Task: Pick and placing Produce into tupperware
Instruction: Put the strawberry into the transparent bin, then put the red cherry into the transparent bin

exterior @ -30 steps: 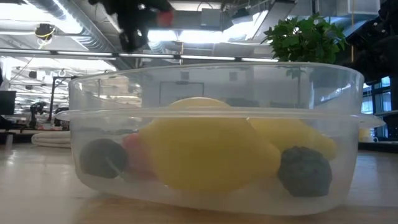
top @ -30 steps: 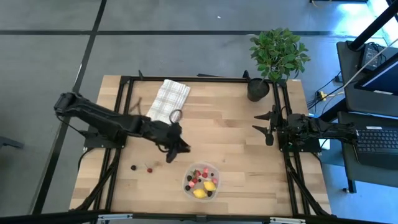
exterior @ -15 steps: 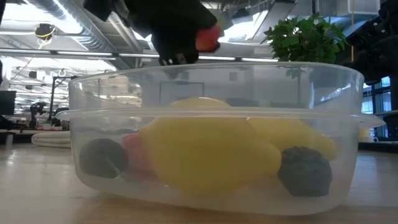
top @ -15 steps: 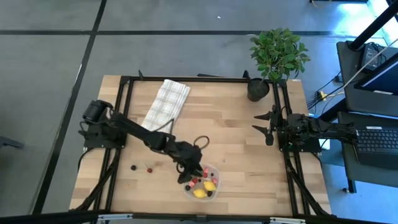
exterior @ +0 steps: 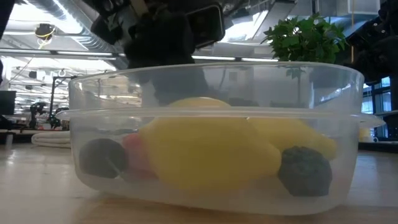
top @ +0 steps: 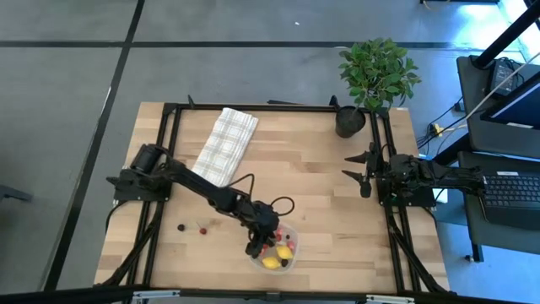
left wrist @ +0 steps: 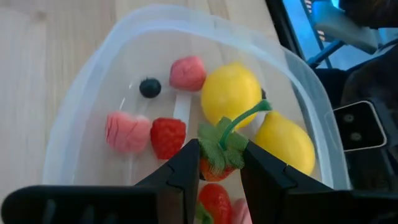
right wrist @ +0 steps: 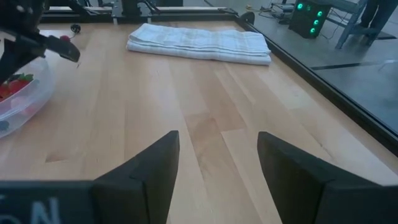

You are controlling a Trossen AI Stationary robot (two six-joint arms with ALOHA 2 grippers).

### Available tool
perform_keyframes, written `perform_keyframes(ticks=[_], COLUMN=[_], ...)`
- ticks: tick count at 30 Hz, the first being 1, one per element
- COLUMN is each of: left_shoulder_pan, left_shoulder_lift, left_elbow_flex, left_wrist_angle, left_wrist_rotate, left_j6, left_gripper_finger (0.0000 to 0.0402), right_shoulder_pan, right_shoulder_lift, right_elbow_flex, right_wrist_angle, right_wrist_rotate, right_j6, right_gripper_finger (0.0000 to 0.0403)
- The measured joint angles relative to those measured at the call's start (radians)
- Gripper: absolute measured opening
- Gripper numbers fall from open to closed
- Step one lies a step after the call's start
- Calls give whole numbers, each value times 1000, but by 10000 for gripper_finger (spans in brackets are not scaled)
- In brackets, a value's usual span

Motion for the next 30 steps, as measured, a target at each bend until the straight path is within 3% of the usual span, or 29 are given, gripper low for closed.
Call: perform_keyframes(ticks=[12, 20, 30], left_shoulder_pan=[0, 0, 1], left_shoulder_lift=[18, 18, 18], left_elbow_flex=[0, 0, 0], left_wrist_angle=[12, 17, 17], left_wrist_rotate=[2, -2, -1], left_j6=[-5, -5, -5], left_gripper_finger=[95, 122, 128], right_shoulder_pan=[0, 0, 0], right_shoulder_lift=[0, 0, 0], right_elbow_flex=[0, 0, 0], right_wrist_angle=[-9, -10, -12], right_wrist_rotate=[0, 0, 0], right_j6=[2, 2, 2], right_gripper_finger=[219, 219, 219])
